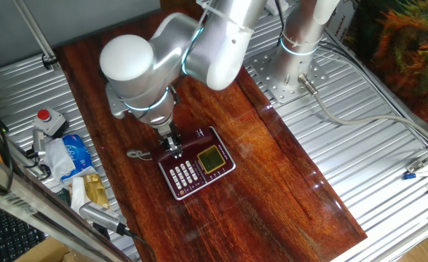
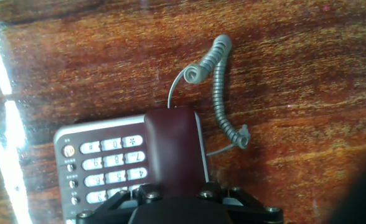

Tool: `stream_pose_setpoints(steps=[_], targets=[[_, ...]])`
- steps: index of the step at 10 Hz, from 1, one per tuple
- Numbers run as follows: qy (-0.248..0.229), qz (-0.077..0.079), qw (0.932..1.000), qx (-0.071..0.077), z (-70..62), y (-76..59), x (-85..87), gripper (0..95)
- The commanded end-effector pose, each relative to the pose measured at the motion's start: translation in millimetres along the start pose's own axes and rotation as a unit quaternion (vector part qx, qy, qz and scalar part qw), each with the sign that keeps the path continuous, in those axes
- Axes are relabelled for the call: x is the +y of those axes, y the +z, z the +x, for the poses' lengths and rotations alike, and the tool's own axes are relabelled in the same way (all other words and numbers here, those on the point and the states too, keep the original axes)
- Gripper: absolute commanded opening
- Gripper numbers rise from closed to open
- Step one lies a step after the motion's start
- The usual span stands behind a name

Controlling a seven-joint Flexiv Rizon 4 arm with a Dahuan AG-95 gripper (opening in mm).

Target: Place the handset of the telephone on the corresponding phone cradle

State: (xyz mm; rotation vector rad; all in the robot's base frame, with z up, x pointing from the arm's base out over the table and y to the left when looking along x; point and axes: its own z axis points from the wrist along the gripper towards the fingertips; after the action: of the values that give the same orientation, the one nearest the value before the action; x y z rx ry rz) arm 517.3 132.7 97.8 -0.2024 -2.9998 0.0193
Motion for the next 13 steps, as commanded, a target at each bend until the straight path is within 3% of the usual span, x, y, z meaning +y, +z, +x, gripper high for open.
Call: stream_pose_setpoints(steps=[1, 6, 13], targets=[[-0.003, 0.001, 1.0, 0.0, 3.7, 1.3, -0.1, 0.0], [-0.013, 0.01, 0.9999, -0.006, 18.5, 7.0, 0.3, 0.0], [-0.033, 0.008, 0.9994, -0.01, 22.8, 7.6, -1.1, 0.0]])
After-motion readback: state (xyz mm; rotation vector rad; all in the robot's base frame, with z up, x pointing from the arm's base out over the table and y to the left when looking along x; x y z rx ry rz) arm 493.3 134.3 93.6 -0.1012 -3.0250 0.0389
